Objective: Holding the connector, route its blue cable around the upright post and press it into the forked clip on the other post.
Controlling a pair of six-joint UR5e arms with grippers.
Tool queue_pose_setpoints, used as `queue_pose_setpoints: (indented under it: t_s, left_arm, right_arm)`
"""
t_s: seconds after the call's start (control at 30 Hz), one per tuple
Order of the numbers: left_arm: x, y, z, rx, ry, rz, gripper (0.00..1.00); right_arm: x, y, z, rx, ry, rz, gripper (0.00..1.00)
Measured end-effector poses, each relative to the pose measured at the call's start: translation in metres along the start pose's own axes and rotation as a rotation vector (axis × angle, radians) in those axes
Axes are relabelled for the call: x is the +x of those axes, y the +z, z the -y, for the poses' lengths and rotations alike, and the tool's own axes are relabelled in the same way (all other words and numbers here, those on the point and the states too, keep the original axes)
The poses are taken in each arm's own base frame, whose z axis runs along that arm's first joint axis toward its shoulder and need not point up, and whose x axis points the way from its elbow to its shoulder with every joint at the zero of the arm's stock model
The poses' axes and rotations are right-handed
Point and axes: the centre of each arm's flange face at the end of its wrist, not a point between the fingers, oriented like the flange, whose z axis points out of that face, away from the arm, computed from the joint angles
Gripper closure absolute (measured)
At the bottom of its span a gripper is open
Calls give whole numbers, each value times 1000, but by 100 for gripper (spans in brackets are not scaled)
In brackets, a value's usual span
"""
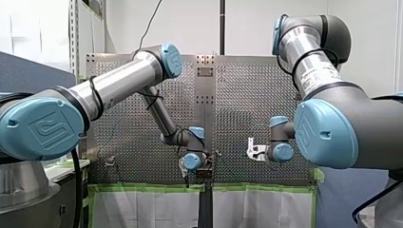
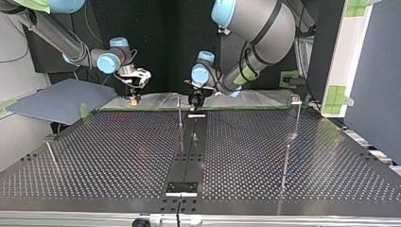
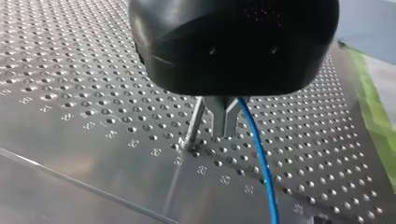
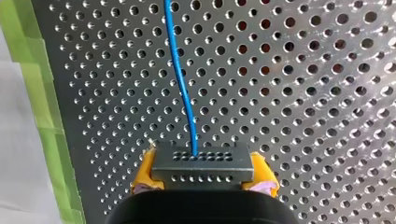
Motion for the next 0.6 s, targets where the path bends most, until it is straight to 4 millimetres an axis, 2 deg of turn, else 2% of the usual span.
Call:
queue_pose_setpoints:
  t_s: [0.07, 0.1, 0.13, 0.17, 0.2, 0.23, 0.27, 0.3, 0.33, 0.37, 0.4, 0.43, 0.6]
  left_arm:
    - [1, -1, 1, -3, 19, -5, 89]
    - [1, -1, 1, -4, 27, -6, 89]
    - [1, -2, 1, -5, 38, -8, 85]
    - [1, -1, 0, -6, 47, -9, 72]
    - [1, -1, 0, -5, 55, -11, 72]
    - [0, -1, -1, -3, 65, -12, 61]
    - [0, -1, -1, 0, 72, -14, 40]
    - [0, -1, -1, 4, 80, -16, 40]
    - [0, 0, -1, 10, 90, -18, 19]
    - [0, 0, -1, 15, 96, -21, 7]
    - [0, 0, -1, 18, 101, -23, 7]
    - [0, 0, -1, 18, 105, -26, 0]
    - [0, -3, -3, 8, 110, -47, 0]
  right_arm:
    - [0, 0, 0, 1, -3, 0, 100]
    - [0, 0, 0, 2, -3, 1, 100]
    - [0, 0, 1, 4, -4, 1, 100]
    - [0, 0, 1, 6, -4, 1, 100]
    - [0, 0, 2, 9, -5, 1, 100]
    - [0, 0, 3, 12, -5, 2, 100]
    - [-1, 0, 4, 14, -5, 2, 100]
    - [-1, 0, 4, 15, -5, 3, 100]
    - [-1, 0, 5, 17, -6, 4, 100]
    - [-1, 0, 5, 18, -6, 5, 100]
    - [-2, -1, 6, 19, -6, 6, 100]
    - [-2, -1, 6, 20, -7, 8, 100]
    - [-3, -1, 8, 22, -9, 14, 100]
